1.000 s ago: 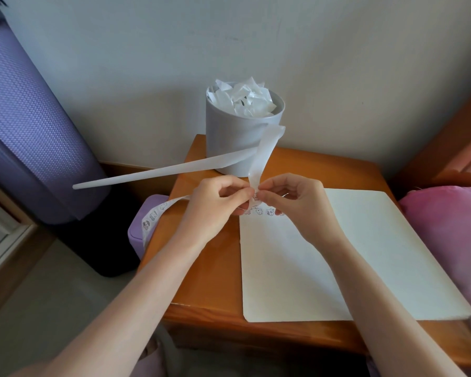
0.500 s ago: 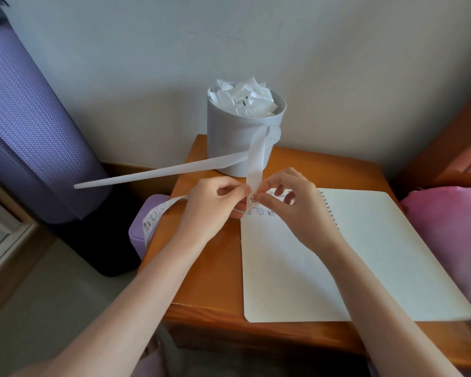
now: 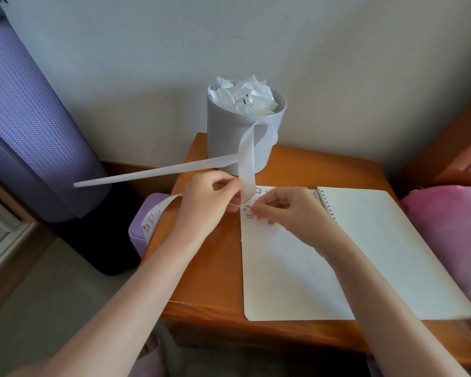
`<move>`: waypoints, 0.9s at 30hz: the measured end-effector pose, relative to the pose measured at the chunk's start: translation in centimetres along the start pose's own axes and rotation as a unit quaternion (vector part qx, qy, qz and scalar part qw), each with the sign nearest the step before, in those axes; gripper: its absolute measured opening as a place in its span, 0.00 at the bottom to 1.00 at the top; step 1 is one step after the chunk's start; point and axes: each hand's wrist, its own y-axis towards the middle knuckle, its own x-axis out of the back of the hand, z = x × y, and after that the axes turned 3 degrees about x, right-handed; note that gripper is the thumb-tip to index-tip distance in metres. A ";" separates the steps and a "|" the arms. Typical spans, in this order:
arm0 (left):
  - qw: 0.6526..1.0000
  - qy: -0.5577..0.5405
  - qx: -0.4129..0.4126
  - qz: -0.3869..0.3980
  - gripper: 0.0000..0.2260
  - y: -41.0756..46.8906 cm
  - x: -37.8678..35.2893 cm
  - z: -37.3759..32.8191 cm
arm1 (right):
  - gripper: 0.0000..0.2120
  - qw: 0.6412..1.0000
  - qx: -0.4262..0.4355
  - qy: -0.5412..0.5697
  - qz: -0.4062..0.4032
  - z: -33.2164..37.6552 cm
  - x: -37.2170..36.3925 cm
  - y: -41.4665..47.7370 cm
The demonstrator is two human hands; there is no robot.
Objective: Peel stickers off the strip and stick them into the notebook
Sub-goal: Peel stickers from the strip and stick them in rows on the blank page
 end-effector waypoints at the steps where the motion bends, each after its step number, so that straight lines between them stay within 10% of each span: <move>1: 1.000 -0.003 0.002 0.000 0.03 0.0 0.0 0.0 | 0.05 1.000 -0.010 -0.002 0.004 -0.2 0.0 0.1; 27: 1.000 0.022 -0.013 -0.010 0.02 -0.1 0.3 -0.4 | 0.04 1.000 -0.016 -0.018 -0.005 -1.1 -0.8 0.4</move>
